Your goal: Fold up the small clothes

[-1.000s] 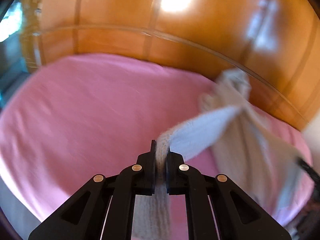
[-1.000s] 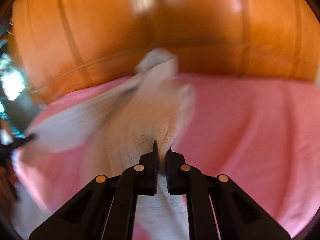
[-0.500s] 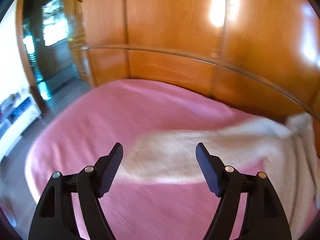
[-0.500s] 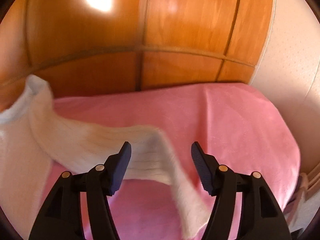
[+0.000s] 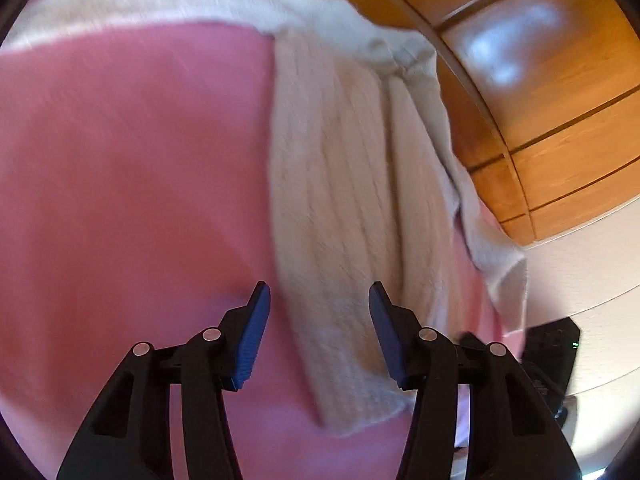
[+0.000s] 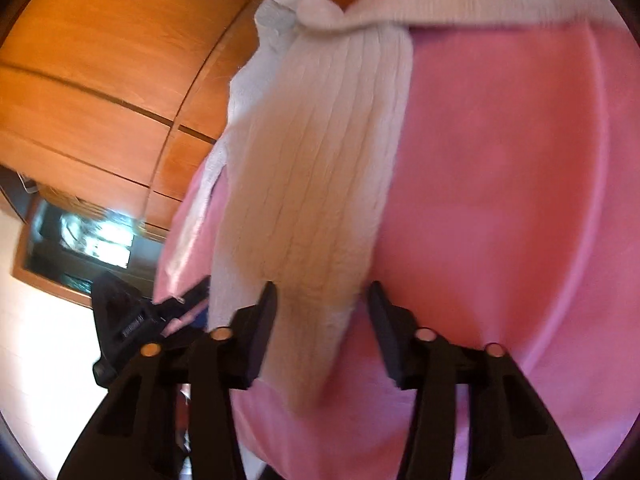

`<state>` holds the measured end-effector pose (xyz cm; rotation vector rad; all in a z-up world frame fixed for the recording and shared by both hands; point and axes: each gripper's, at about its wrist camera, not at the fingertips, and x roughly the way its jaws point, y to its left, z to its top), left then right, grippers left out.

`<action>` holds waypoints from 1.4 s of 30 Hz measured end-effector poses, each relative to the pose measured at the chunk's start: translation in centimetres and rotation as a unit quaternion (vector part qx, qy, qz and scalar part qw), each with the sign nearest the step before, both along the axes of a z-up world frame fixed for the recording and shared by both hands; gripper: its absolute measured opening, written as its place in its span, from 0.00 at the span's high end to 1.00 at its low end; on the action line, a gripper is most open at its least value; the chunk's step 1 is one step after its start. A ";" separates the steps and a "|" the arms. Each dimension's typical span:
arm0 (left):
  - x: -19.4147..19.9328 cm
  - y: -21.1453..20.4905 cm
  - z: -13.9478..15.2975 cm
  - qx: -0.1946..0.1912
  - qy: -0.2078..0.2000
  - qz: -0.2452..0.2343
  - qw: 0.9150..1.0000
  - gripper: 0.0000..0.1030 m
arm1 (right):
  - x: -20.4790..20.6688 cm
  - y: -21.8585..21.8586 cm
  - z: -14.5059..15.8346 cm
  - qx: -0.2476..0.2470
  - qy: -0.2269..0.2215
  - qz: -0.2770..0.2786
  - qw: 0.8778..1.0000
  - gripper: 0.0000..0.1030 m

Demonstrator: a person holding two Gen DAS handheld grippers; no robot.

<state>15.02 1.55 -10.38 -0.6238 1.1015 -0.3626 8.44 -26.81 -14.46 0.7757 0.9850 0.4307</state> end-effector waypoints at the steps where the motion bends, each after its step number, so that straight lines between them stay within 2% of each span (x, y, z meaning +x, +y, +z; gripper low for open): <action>1: 0.0 -0.5 -0.2 -0.001 0.001 0.000 1.000 0.56 | 0.3 0.2 -0.2 -0.004 0.001 -0.005 1.000 0.72; 2: 0.5 -0.9 -0.3 0.002 0.001 0.001 1.000 0.65 | 0.5 0.5 -0.3 -0.007 0.001 -0.008 1.000 0.81; 3: 0.8 -1.6 -0.6 -0.001 0.004 -0.013 1.000 0.86 | 1.0 0.2 -0.1 -0.006 -0.001 -0.008 1.000 0.90; 4: 0.9 -1.4 -0.5 -0.004 0.004 -0.018 1.000 0.89 | 1.1 0.1 0.4 -0.014 -0.007 -0.009 1.000 0.90; 6: 0.8 -1.5 0.5 0.008 -0.015 -0.019 1.000 0.91 | 0.1 -0.3 2.4 -0.039 -0.030 -0.007 0.999 0.94; 10: -0.8 0.8 4.1 0.019 -0.062 -0.023 0.998 0.93 | -1.8 -2.6 6.5 -0.076 -0.092 -0.010 0.993 0.95; 14: -3.1 3.3 8.4 0.025 -0.107 -0.027 0.994 0.94 | -6.3 -5.5 11.6 -0.113 -0.157 -0.031 0.981 0.95; 18: -6.2 6.1 12.3 0.033 -0.135 -0.025 0.990 0.95 | -10.3 -7.8 15.0 -0.143 -0.191 -0.055 0.969 0.95; 20: -7.6 7.3 13.1 0.037 -0.136 -0.024 0.990 0.95 | -12.5 -8.9 15.5 -0.161 -0.194 -0.064 0.966 0.95; 22: -9.3 8.5 13.5 0.047 -0.127 -0.023 0.990 0.95 | -14.3 -9.7 14.9 -0.172 -0.183 -0.065 0.966 0.95; 25: -11.2 10.1 12.2 0.045 -0.096 -0.016 0.994 0.96 | -17.0 -10.9 12.8 -0.171 -0.150 -0.074 0.971 0.95; 30: -12.8 10.9 6.8 0.071 -0.024 -0.001 0.997 0.95 | -16.7 -11.0 6.6 -0.176 -0.068 -0.072 0.979 0.95; 31: -12.8 11.0 6.2 0.082 -0.022 0.005 0.996 0.95 | -16.5 -10.9 5.7 -0.185 -0.058 -0.071 0.979 0.95; 32: -13.0 10.9 5.8 0.105 -0.028 0.016 0.994 0.95 | -16.2 -10.7 4.8 -0.202 -0.047 -0.070 0.976 0.93; 33: -12.9 10.7 5.6 0.130 -0.035 0.019 0.991 0.95 | -16.0 -10.7 4.3 -0.204 -0.041 -0.066 0.976 0.86; 34: -12.8 10.6 5.4 0.133 -0.035 0.015 0.990 0.95 | -16.0 -10.7 4.2 -0.204 -0.038 -0.068 0.976 0.80; 35: -12.7 10.8 5.1 0.125 -0.032 0.015 0.991 0.92 | -15.8 -10.7 4.2 -0.207 -0.038 -0.077 0.975 0.56; 36: -12.4 11.1 4.7 0.115 -0.026 0.022 0.993 0.79 | -15.6 -10.9 4.3 -0.212 -0.040 -0.084 0.973 0.47; 37: -12.1 11.2 4.3 0.112 -0.024 0.027 0.993 0.66 | -15.2 -10.9 4.5 -0.216 -0.045 -0.088 0.971 0.47; 39: -12.0 11.6 3.4 0.113 -0.027 0.037 0.993 0.57 | -14.5 -10.5 4.1 -0.213 -0.044 -0.089 0.972 0.47; 42: -11.2 11.2 1.8 0.091 -0.017 0.028 0.995 0.57 | -12.7 -10.1 2.7 -0.223 -0.034 -0.086 0.971 0.46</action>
